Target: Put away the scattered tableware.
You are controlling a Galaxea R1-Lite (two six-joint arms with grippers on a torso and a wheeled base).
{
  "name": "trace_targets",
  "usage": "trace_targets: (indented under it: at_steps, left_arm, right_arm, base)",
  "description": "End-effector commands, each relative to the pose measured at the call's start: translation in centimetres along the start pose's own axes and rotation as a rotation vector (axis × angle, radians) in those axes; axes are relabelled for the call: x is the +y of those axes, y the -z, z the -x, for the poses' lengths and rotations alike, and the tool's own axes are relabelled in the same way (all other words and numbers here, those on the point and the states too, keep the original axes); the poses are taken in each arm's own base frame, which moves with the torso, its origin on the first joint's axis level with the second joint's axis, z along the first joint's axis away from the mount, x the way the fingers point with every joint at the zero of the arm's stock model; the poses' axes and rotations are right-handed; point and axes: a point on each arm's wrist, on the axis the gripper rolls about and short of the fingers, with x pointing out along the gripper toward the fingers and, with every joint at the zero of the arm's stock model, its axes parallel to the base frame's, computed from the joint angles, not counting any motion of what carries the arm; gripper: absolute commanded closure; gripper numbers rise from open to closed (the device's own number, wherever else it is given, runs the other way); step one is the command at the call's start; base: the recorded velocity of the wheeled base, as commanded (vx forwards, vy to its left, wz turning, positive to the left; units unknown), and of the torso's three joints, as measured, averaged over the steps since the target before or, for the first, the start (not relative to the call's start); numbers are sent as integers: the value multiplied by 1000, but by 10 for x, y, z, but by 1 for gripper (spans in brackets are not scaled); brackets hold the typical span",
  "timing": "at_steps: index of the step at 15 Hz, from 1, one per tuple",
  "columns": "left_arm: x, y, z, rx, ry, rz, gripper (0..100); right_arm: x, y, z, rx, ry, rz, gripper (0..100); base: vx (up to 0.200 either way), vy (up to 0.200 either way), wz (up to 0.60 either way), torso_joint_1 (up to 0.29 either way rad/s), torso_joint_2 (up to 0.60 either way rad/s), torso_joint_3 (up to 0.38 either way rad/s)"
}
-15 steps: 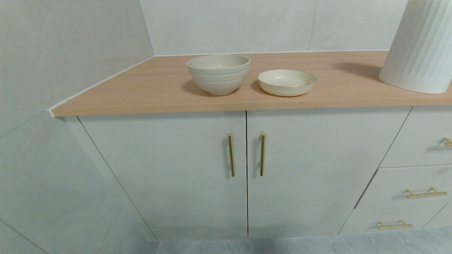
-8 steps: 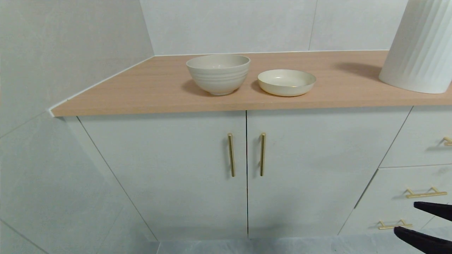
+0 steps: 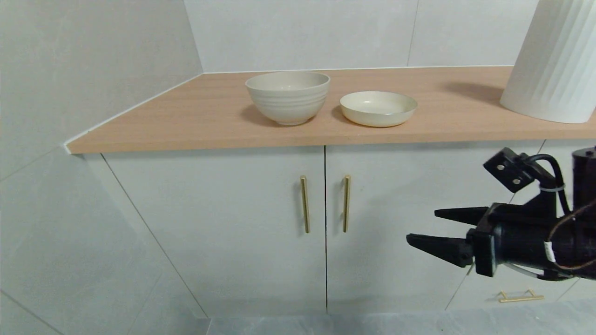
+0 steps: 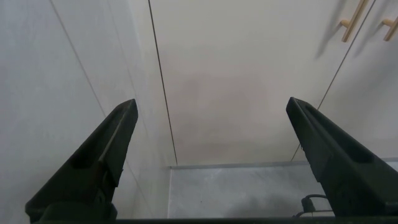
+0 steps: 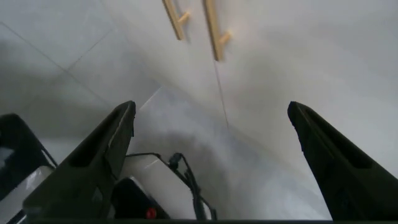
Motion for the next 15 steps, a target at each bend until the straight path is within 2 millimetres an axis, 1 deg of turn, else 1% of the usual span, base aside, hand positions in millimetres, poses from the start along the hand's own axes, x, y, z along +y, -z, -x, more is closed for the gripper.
trace_targets:
  at_steps: [1,2,4,5,6,8,10,13,15]
  left_arm:
    - [0,0,0,0,0,0,0]
    - [0,0,0,0,0,0,0]
    - [0,0,0,-1,0,0,0]
    - [0,0,0,0,0,0,0]
    - [0,0,0,0,0,0,0]
    - [0,0,0,0,0,0,0]
    - [0,0,0,0,0,0,0]
    - [0,0,0,0,0,2,0]
    - [0,0,0,0,0,0,0]
  right_arm:
    - [5,-8,-41,37,-61,9,0]
    - [12,-8,-45,40,-86,-6,0]
    - [16,-8,-52,47,-105,-59,0]
    - [23,-9,-57,31,-134,-79,0]
    - [22,-7,-63,24,-136,-82,0]
    - [19,-2,-85,-23,-140,-71,0]
    - [16,4,-98,-28,-139,-77,0]
    - [15,2,-109,-87,-151,-151,0]
    - [12,5,-119,-114,-154,-166,0]
  base:
    - [0,0,0,0,0,0]
    - [0,0,0,0,0,0]
    - [0,0,0,0,0,0]
    - [0,0,0,0,0,0]
    - [0,0,0,0,0,0]
    - [0,0,0,0,0,0]
    - [0,0,0,0,0,0]
    - [0,0,0,0,0,0]
    - [0,0,0,0,0,0]
